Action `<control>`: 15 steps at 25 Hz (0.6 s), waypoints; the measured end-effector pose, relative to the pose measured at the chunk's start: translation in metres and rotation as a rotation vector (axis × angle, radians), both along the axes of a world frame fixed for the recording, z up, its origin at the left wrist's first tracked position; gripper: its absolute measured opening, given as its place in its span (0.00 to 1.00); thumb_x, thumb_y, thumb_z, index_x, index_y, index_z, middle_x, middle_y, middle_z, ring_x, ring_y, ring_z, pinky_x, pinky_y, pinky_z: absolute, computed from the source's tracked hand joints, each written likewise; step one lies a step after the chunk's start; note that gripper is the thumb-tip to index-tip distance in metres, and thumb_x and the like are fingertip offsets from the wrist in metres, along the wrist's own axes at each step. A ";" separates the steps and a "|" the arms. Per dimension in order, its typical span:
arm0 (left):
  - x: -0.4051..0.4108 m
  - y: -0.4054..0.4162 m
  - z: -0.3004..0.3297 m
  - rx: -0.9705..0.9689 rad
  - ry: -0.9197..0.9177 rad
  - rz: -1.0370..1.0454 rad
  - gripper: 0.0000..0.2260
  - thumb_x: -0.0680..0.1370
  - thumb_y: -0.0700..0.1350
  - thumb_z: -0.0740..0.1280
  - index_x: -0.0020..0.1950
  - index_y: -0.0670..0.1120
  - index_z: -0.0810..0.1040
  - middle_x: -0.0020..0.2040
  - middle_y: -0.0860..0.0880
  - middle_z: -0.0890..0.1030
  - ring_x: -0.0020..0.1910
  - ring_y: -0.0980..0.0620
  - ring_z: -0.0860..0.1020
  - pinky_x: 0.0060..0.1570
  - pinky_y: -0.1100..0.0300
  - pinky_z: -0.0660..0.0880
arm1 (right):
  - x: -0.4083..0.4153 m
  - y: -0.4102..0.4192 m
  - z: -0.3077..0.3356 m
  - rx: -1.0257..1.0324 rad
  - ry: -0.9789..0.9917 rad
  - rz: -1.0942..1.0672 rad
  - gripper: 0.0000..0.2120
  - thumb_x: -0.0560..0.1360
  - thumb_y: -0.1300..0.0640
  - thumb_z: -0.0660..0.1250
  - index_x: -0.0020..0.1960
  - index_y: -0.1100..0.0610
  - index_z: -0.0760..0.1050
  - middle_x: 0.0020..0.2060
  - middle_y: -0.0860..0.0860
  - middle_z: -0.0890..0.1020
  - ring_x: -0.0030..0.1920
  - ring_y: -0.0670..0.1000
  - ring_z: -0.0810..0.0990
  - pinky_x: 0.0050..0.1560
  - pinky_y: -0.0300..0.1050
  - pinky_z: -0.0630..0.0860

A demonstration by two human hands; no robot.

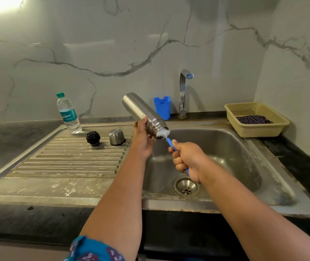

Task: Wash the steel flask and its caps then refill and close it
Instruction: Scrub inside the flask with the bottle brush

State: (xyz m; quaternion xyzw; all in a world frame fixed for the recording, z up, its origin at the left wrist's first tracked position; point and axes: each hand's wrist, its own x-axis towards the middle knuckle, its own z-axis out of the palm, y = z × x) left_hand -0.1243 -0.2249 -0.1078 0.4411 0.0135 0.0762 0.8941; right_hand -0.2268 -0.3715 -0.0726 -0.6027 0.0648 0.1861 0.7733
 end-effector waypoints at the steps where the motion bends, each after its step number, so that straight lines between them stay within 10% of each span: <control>1: -0.001 -0.006 0.003 0.025 -0.020 -0.047 0.43 0.67 0.55 0.76 0.76 0.41 0.62 0.66 0.36 0.75 0.53 0.45 0.80 0.47 0.53 0.81 | 0.004 0.006 -0.002 0.007 -0.030 -0.025 0.17 0.83 0.50 0.55 0.40 0.57 0.69 0.21 0.45 0.63 0.19 0.42 0.56 0.18 0.35 0.53; 7: -0.006 -0.001 0.020 0.102 -0.080 -0.030 0.32 0.70 0.56 0.74 0.70 0.45 0.69 0.57 0.42 0.78 0.52 0.46 0.79 0.45 0.53 0.81 | 0.011 0.007 -0.022 -0.786 -0.605 -0.203 0.19 0.83 0.51 0.53 0.42 0.59 0.76 0.34 0.52 0.75 0.36 0.52 0.72 0.39 0.44 0.67; 10: -0.009 -0.003 0.016 0.157 0.040 0.028 0.33 0.70 0.59 0.74 0.69 0.45 0.70 0.58 0.43 0.80 0.53 0.47 0.82 0.48 0.53 0.81 | 0.013 -0.002 -0.026 -1.151 -0.710 -0.165 0.16 0.83 0.52 0.52 0.45 0.59 0.72 0.36 0.54 0.77 0.39 0.56 0.77 0.34 0.43 0.64; 12: -0.015 -0.005 0.010 0.120 0.090 -0.001 0.28 0.73 0.53 0.74 0.68 0.44 0.70 0.58 0.42 0.81 0.54 0.46 0.83 0.51 0.52 0.81 | 0.014 -0.001 -0.025 -0.808 -0.479 -0.045 0.18 0.83 0.50 0.54 0.43 0.60 0.72 0.32 0.52 0.74 0.31 0.51 0.75 0.28 0.42 0.65; 15: -0.016 0.001 0.007 0.013 0.033 -0.045 0.25 0.74 0.52 0.72 0.66 0.40 0.72 0.53 0.42 0.82 0.50 0.46 0.82 0.60 0.47 0.77 | 0.010 -0.006 -0.013 0.254 0.112 0.157 0.17 0.83 0.51 0.55 0.40 0.58 0.69 0.23 0.46 0.62 0.17 0.42 0.58 0.15 0.34 0.55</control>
